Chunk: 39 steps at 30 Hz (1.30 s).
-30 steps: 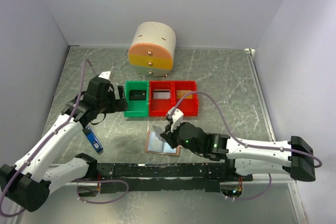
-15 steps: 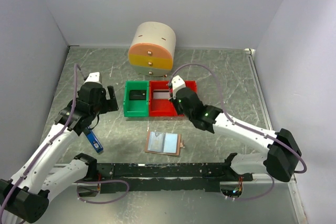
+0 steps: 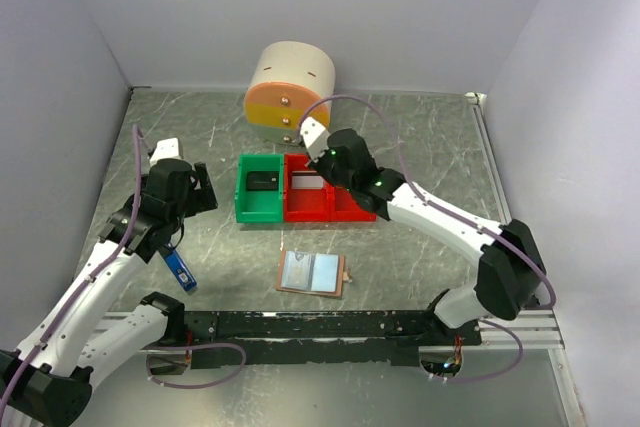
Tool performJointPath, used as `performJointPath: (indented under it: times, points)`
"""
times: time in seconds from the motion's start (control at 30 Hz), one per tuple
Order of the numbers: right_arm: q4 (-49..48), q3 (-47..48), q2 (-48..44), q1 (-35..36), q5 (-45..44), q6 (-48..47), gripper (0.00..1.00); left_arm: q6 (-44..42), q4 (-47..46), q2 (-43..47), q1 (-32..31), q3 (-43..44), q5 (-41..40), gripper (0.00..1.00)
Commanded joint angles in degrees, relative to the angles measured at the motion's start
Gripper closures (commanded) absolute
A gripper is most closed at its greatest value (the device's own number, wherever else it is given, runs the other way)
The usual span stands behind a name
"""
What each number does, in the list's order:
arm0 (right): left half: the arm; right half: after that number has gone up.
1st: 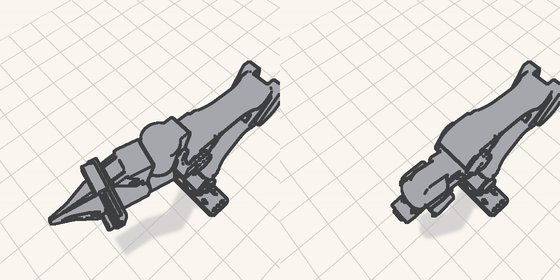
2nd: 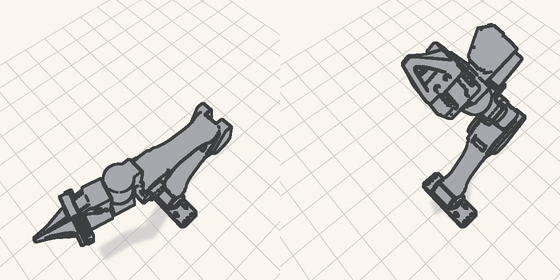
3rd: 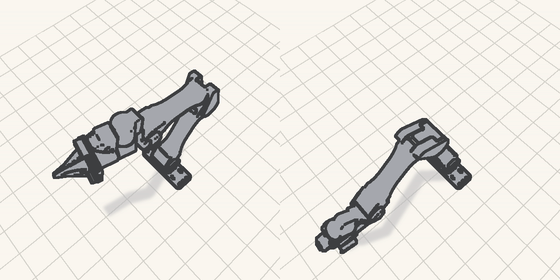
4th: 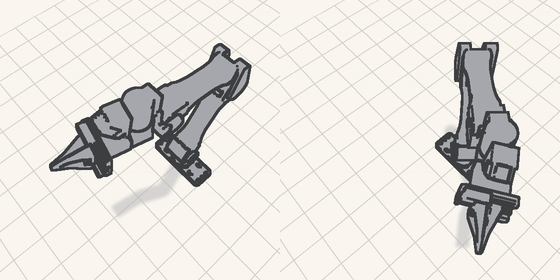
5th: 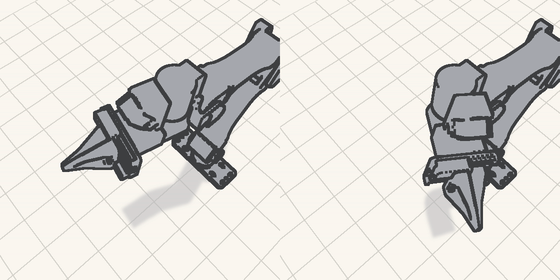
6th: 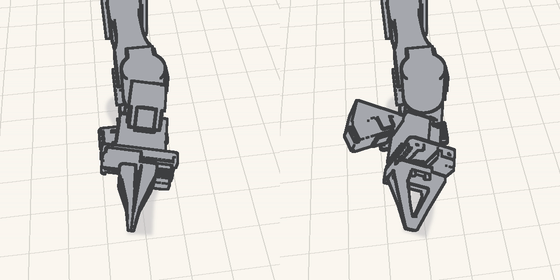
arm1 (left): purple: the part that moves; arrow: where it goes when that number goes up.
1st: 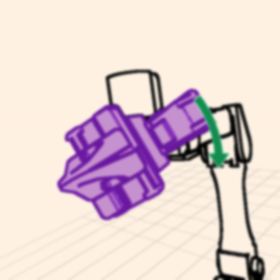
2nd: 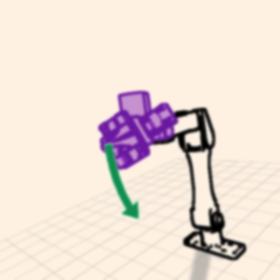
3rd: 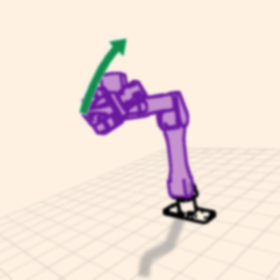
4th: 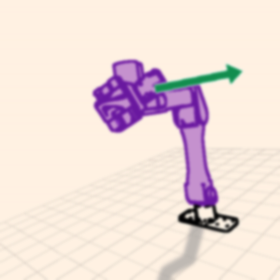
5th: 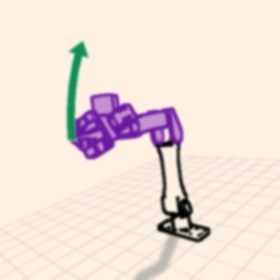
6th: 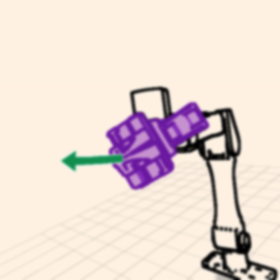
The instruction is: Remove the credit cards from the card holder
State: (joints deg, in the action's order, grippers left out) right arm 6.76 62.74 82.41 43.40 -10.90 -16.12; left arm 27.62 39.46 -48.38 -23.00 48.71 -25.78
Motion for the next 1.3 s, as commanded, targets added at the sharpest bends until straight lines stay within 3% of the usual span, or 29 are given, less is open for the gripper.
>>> performJointPath:
  times: [0.0,0.17,0.3,0.57,0.83,1.27]
  points:
    - [-0.4,2.9,3.9,4.8,-1.9,-10.7,1.00,0.2,0.6,0.8,0.7,0.7,-2.2,0.00]
    - [-6.3,0.6,8.7,12.8,-15.4,-24.7,1.00,0.5,0.7,1.7,1.5,0.8,-2.7,0.00]
    - [-3.9,3.5,12.2,12.9,-13.9,-24.7,1.00,1.0,0.9,3.0,1.7,0.7,-3.4,0.00]
    - [-5.6,0.9,13.3,12.3,-10.7,-35.7,1.00,1.8,1.1,6.0,2.0,0.3,-5.2,0.00]
    - [-4.4,3.6,18.8,11.8,-13.4,-36.4,1.00,1.6,1.1,6.0,2.4,0.4,-4.5,0.00]
    - [-3.0,7.9,24.4,7.0,-9.2,-32.8,1.00,0.6,0.5,5.0,3.9,0.2,-2.6,0.00]
